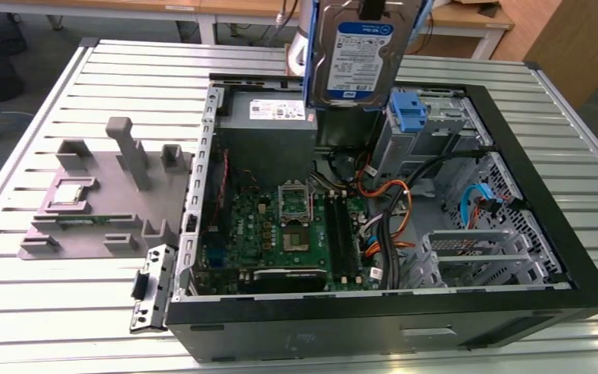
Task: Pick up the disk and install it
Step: 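Pick up the disk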
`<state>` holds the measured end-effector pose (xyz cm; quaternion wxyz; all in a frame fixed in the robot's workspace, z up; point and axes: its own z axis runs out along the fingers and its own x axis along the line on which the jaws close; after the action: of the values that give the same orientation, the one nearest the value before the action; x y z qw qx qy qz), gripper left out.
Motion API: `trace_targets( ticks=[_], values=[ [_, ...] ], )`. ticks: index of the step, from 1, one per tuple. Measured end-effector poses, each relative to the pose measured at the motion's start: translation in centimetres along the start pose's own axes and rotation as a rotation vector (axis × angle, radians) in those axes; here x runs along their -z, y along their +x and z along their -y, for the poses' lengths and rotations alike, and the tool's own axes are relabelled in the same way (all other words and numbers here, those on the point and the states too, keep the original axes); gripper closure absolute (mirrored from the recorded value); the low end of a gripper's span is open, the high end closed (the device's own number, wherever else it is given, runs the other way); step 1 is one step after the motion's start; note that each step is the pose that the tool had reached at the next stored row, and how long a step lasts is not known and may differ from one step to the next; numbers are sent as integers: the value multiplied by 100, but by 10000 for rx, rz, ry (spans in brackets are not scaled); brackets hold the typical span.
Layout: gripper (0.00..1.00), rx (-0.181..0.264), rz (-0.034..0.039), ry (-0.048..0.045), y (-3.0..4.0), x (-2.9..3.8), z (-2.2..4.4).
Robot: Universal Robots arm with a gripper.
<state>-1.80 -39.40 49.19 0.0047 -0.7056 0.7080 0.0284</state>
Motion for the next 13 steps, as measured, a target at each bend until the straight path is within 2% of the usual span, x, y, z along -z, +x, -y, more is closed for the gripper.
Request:
trace_targets(
  ticks=[13],
  values=[
    [65, -1, -1, 0, 398, 8, 3]
  ],
)
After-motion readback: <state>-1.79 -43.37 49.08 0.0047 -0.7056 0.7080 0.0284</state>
